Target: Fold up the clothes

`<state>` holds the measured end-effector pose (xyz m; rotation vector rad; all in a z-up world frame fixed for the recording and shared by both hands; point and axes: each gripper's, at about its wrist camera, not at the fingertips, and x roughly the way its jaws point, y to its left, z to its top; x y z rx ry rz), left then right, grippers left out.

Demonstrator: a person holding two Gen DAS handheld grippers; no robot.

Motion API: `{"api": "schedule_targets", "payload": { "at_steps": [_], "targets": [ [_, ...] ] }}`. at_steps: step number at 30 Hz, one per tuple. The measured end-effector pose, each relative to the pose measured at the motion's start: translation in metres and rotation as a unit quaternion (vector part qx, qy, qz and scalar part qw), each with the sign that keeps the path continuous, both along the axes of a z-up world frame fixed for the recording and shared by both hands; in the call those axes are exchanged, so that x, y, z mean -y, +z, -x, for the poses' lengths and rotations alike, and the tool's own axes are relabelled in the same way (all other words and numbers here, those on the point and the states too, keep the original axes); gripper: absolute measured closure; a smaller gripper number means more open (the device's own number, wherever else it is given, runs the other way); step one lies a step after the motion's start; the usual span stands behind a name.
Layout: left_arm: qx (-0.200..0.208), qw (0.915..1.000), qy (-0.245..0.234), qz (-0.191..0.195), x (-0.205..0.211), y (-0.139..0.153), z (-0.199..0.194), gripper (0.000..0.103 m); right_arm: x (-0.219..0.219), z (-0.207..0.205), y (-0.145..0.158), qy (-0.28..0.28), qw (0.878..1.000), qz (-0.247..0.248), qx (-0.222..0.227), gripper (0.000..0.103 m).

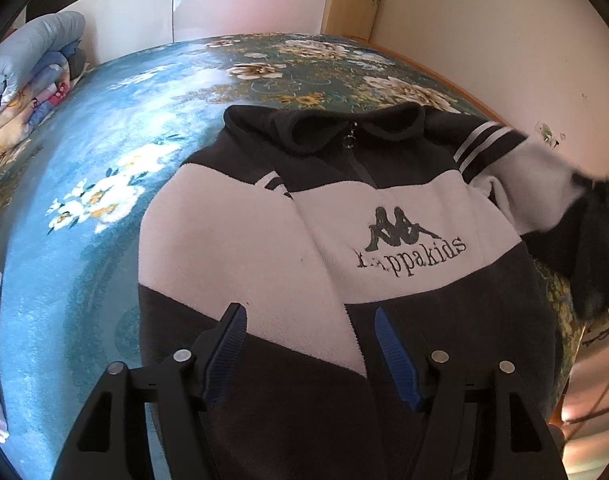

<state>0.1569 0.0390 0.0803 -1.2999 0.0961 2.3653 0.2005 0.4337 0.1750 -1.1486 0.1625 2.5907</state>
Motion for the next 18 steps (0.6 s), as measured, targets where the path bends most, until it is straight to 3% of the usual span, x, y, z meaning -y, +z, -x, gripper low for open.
{"api": "schedule_targets", "payload": {
  "at_steps": [3,6,12,16,18],
  "targets": [
    [0.004,1.0,-0.002,0.008,-0.003,-0.004,0.004,0.032,-0.041,0.02,0.002,-0.047,0.998,-0.048,0.011,0.097],
    [0.007,0.9997,-0.001,0.022,-0.006,-0.006,0.008,0.032,-0.079,0.045,-0.023,-0.084,0.994,-0.058,0.041,0.097],
    [0.015,0.9993,0.012,0.032,-0.002,-0.004,0.008,0.032,-0.125,0.07,-0.081,-0.127,0.989,0.006,0.073,0.097],
    [0.019,0.9989,0.014,0.041,-0.002,-0.005,0.001,0.032,-0.117,0.064,-0.078,-0.113,0.992,0.022,0.059,0.097],
    [0.022,0.9989,0.012,0.04,-0.002,-0.006,-0.002,0.032,-0.11,0.056,-0.065,-0.11,0.993,0.022,0.044,0.088]
  ]
}}
